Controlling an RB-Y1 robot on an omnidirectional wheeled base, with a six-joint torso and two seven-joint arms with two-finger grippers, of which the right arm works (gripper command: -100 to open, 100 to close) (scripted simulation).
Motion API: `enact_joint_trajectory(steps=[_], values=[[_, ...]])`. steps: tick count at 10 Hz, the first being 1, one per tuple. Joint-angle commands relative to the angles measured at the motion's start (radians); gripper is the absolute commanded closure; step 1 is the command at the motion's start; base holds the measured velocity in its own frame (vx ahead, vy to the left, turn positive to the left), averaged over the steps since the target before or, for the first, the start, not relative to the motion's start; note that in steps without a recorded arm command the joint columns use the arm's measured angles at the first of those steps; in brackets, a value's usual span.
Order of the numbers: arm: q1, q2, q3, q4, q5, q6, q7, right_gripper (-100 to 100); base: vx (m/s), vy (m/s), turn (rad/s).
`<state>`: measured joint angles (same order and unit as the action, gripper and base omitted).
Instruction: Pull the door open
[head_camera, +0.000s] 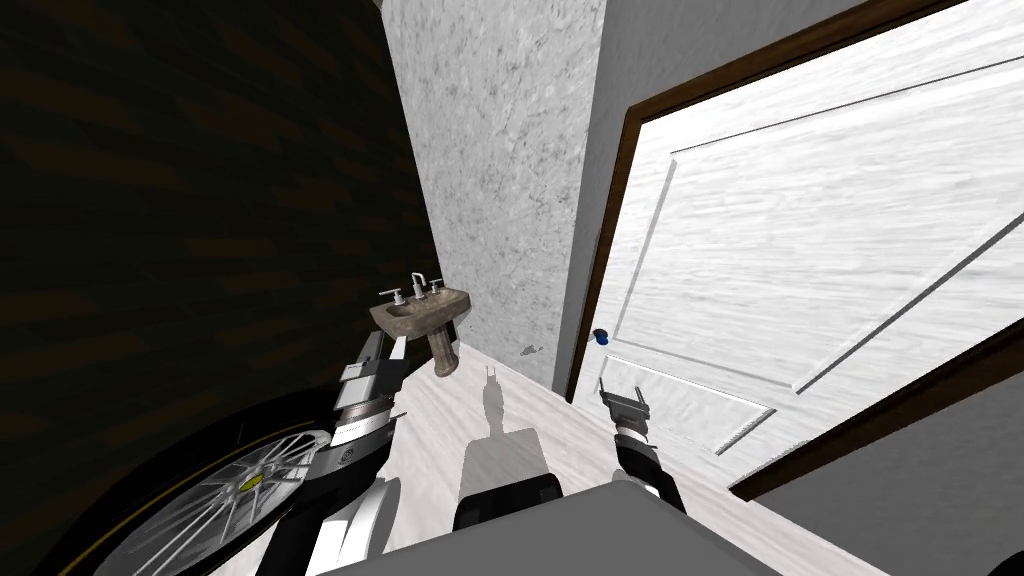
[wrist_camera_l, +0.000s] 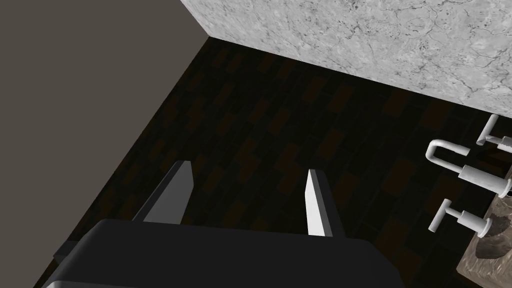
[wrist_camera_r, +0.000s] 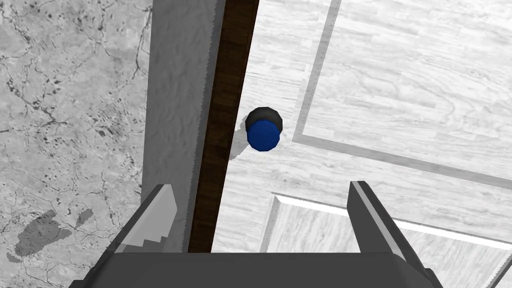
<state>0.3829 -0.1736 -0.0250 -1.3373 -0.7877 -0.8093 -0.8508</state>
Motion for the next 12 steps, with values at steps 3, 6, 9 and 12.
enact_joint_trajectory(steps=[3, 6, 9, 12], values=[[-0.006, -0.008, -0.001, 0.079, -0.066, -0.04, -0.077, -100, 0.077, -0.081, 0.201], [-0.016, -0.016, -0.004, 0.143, -0.116, -0.069, -0.137, -100, 0.079, -0.102, 0.168], [-0.026, -0.024, -0.007, 0.21, -0.17, -0.1, -0.198, -100, 0.087, -0.123, 0.157], [-0.034, -0.031, -0.01, 0.268, -0.215, -0.126, -0.251, -100, 0.079, -0.123, 0.158]])
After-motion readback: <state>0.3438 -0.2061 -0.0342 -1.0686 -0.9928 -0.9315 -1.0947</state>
